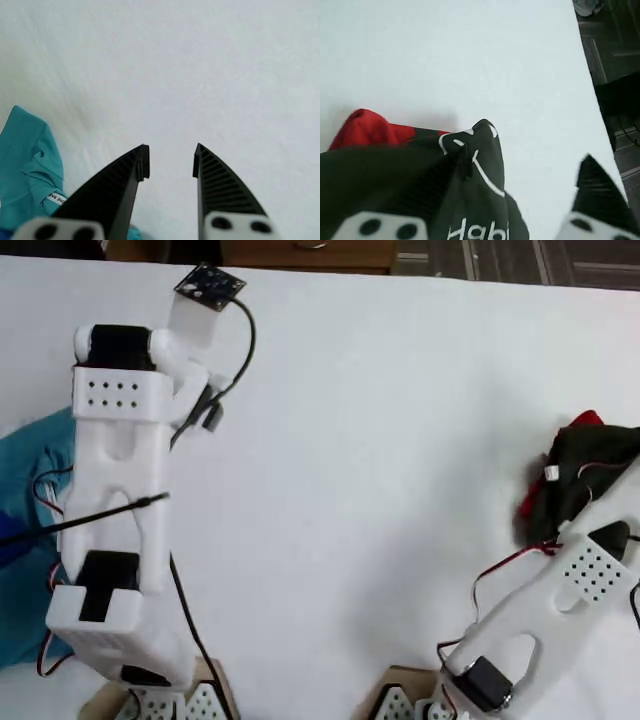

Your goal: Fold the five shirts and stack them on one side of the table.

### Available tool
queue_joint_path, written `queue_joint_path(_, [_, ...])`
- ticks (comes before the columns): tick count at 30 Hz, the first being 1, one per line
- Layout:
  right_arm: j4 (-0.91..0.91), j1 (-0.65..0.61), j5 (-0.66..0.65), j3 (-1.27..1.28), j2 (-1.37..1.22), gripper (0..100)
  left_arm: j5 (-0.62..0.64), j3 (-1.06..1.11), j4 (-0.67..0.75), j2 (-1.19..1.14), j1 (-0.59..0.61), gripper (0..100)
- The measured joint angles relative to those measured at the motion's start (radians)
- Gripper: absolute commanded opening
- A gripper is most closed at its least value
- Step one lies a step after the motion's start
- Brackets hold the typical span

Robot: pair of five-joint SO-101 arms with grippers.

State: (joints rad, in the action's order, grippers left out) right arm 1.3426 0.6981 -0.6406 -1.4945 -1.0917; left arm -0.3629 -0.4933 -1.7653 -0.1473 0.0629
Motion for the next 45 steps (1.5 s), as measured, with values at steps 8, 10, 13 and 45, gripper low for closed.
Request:
queue_joint_path(8, [0.399, 0.003, 0.094, 0.054, 0.195, 41.8, 0.000, 0.000, 0.000, 0.000, 0.000, 17])
queue_joint_path(10, [0.410, 0.028, 0.094, 0.112, 0.229, 41.8, 0.000, 0.000, 0.000, 0.000, 0.000, 17])
queue_joint_path(13, [0.411, 0.075, 0.074, 0.244, 0.292, 41.8, 0.000, 0.000, 0.000, 0.000, 0.000, 17])
queue_joint_path(45, [0.210, 0.267, -0.032, 0.690, 0.311, 6.7, 0.000, 0.000, 0.000, 0.000, 0.000, 17])
